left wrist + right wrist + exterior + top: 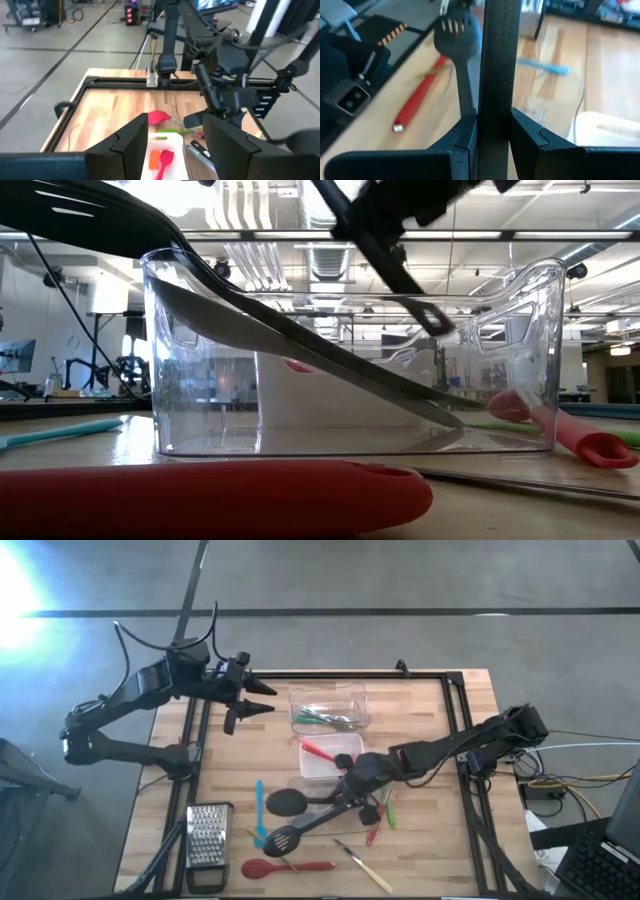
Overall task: Pick & Place Kitchen Items
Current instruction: Put the black serving spoon into the bottom transparent bin
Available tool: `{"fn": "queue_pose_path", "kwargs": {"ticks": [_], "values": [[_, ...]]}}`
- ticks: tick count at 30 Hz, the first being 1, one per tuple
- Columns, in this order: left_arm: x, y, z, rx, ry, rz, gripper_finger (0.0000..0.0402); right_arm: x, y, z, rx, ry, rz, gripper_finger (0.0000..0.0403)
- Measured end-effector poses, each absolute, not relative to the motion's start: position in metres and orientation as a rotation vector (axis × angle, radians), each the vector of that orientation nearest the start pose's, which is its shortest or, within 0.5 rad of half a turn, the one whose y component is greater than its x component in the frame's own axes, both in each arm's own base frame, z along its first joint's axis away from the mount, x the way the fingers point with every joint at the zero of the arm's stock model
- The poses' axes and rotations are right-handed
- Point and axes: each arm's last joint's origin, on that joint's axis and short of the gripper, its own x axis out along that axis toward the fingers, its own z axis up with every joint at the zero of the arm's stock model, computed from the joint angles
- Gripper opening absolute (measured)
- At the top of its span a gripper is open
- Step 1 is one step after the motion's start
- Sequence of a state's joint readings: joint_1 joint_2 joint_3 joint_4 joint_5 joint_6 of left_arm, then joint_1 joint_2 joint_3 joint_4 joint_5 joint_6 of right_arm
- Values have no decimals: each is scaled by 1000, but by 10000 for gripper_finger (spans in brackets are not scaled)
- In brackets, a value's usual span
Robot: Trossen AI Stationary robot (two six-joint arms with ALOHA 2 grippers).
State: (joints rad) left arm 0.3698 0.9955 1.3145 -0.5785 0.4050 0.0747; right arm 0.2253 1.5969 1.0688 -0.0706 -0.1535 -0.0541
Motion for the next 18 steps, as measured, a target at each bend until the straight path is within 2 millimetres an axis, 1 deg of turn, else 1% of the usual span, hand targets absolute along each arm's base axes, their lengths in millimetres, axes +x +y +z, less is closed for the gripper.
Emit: {"fn": "queue_pose_path", "kwargs": {"ticks": [2,6,10,15,18], "values": [[172,55,432,-43,246,-30,193,340,83,231,-72,620,382,72],[169,54,429,-67,246,-25,193,347,84,217,-79,638,385,72],[166,52,429,-71,239,-25,193,353,85,200,-95,695,388,72],[161,51,430,-68,231,-26,193,359,86,192,-139,705,405,72],[159,50,431,-65,222,-26,193,359,86,183,-153,745,409,72]]}}
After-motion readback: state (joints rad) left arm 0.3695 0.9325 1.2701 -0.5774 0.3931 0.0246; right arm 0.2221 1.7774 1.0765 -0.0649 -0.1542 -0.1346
